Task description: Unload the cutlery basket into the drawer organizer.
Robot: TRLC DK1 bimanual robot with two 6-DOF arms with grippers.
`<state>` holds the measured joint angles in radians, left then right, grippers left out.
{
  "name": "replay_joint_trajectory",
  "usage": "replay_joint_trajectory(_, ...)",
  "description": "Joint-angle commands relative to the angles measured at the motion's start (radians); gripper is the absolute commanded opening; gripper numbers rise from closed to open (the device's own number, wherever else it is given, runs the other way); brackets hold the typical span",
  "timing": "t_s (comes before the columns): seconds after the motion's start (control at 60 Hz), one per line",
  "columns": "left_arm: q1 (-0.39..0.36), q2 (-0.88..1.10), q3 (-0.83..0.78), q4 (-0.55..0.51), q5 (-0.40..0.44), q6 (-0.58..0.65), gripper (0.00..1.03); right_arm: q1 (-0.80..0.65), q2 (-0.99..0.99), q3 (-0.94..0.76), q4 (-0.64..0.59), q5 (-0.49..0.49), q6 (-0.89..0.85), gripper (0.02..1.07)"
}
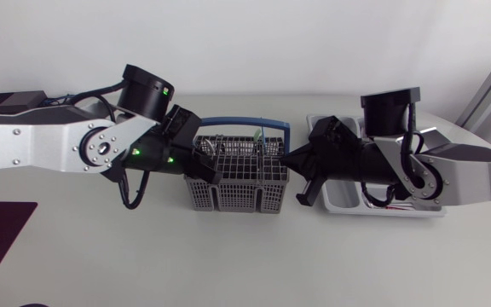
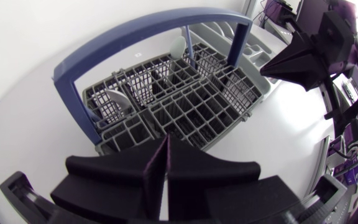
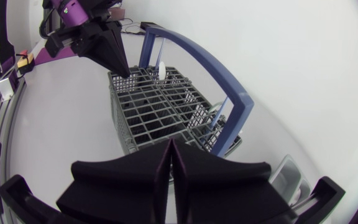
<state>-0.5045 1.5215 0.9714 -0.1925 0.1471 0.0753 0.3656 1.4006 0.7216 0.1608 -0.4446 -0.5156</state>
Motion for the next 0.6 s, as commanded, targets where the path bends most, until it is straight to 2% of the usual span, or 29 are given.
replay_joint_trajectory(0.0,0.009,0.023,-0.01,0.007,-0.009,-0.002,0.13,0.004,-0.022,-0.025,-0.006,-0.003,0.023,0.09)
replay_joint_trajectory(0.583,0.007,0.046,-0.013,-0.027,-0.024,-0.002,0.13,0.004,-0.043,-0.03,-0.015,-0.003,0.025,0.09)
